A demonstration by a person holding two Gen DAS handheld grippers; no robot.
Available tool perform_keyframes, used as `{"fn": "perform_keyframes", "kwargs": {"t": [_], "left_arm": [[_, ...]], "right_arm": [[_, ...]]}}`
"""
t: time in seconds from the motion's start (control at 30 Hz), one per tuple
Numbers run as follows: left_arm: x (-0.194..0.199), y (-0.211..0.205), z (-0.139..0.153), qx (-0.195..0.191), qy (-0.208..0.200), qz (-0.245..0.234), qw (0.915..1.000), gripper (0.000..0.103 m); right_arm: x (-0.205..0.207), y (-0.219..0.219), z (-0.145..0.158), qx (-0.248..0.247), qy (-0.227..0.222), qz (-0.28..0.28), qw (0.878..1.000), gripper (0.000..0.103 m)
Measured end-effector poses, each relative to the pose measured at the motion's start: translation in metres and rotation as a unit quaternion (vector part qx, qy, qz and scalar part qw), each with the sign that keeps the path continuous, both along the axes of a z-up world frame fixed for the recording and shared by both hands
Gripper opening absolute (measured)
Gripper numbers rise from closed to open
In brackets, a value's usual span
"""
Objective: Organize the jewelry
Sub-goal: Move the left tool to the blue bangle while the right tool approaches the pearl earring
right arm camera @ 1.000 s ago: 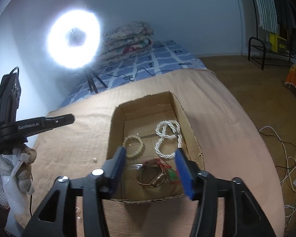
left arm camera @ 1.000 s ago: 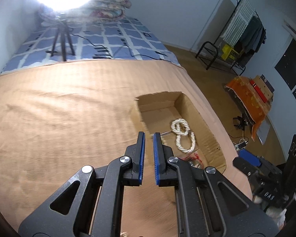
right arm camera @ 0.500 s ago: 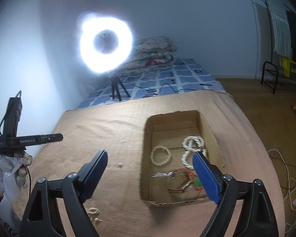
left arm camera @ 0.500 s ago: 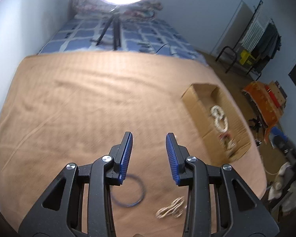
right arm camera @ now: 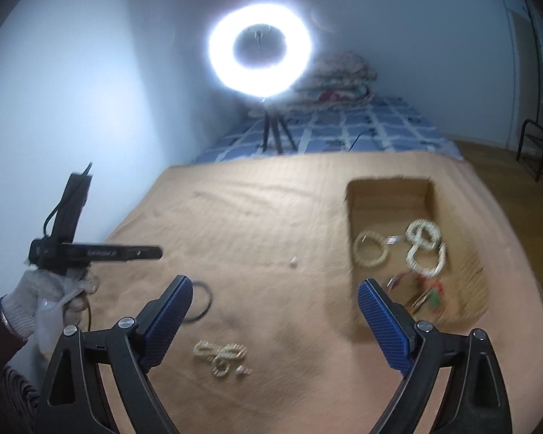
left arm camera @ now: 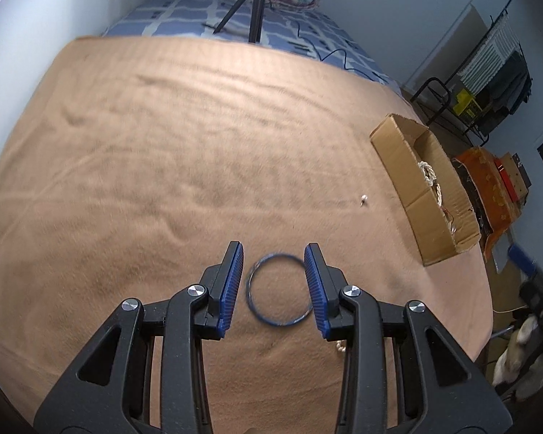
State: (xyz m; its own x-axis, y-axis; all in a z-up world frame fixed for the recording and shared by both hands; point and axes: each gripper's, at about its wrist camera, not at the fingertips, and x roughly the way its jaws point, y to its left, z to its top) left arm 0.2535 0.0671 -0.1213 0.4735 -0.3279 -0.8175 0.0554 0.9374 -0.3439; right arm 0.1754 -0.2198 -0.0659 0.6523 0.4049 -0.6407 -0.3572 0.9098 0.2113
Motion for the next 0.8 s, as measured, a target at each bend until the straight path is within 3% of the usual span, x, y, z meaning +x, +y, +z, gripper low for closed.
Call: {"fn": "perform_keyframes", "kwargs": {"t": [0.13, 0.2, 0.4, 0.63, 0.8], "left_arm": [[-0.002, -0.001, -0.014, -0.008, 0.016, -0.011, 0.9998, 0.035], [-0.002, -0.002, -0.021, -0.015, 0.024, -0.015, 0.9995, 0.035], [-0.001, -0.001, -0.036, -0.033, 0.043, -0.017, 0.9984, 0.035], [0.003, -0.005, -0.054, -0.029, 0.066, -0.021, 0.9972, 0.035], [0.006, -0.01, -0.064, -0.019, 0.078, -0.028, 0.9964, 0.035]], "right_arm": [[-0.014, 0.013, -0.024, -0.01, 0.03, 0.015, 0.999, 0.081], [-0.019, 0.021, -0.036, -0.024, 0.042, 0.027, 0.998, 0.067], [-0.025, 0.046, -0.074, -0.062, 0.087, 0.09, 0.99, 0.042], [-0.025, 0.057, -0.089, -0.106, 0.084, 0.15, 0.979, 0.035], [-0.027, 0.062, -0.1, -0.158, 0.076, 0.195, 0.965, 0.033]]}}
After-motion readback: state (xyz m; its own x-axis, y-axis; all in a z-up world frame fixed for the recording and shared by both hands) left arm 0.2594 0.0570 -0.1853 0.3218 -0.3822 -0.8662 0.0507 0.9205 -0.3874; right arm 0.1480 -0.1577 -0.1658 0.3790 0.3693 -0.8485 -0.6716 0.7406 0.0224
